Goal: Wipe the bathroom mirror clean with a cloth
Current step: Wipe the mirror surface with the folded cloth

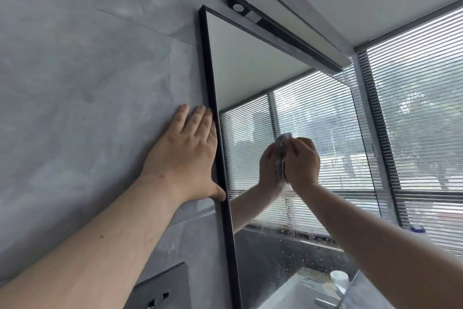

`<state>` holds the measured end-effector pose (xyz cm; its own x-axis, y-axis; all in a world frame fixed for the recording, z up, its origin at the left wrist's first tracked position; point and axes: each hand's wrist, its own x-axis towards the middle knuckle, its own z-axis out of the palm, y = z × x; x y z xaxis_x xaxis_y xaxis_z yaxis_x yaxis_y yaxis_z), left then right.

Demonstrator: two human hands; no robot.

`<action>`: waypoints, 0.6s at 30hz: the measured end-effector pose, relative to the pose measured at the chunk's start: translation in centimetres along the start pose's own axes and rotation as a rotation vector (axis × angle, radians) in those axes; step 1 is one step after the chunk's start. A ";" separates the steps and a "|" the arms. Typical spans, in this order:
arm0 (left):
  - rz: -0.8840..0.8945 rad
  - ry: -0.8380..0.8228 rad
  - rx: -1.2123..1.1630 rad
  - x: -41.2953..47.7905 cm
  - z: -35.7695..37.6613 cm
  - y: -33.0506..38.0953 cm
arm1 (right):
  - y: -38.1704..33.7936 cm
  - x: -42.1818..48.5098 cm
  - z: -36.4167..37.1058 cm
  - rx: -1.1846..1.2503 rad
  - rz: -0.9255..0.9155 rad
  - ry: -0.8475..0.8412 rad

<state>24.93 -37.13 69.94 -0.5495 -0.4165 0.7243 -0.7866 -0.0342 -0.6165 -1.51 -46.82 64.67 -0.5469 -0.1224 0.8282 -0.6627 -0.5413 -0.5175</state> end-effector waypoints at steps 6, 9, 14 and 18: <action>0.006 0.016 -0.010 -0.1 -0.1 0.0 | 0.1 -2.1 0.5 0.069 -0.018 0.033; 0.004 0.016 -0.007 -0.1 -0.2 0.0 | -1.0 -6.3 0.0 0.135 -0.105 -0.040; 0.005 0.004 -0.002 -0.2 -0.4 0.0 | -2.1 -15.3 -0.5 0.164 -0.464 -0.154; 0.003 -0.004 -0.002 -0.3 -0.5 0.0 | -1.9 -17.0 -1.5 0.149 -0.638 -0.218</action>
<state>24.98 -36.51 69.90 -0.5506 -0.4205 0.7212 -0.7855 -0.0314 -0.6181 8.25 -42.45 51.22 0.0520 0.1024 0.9934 -0.7347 -0.6698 0.1075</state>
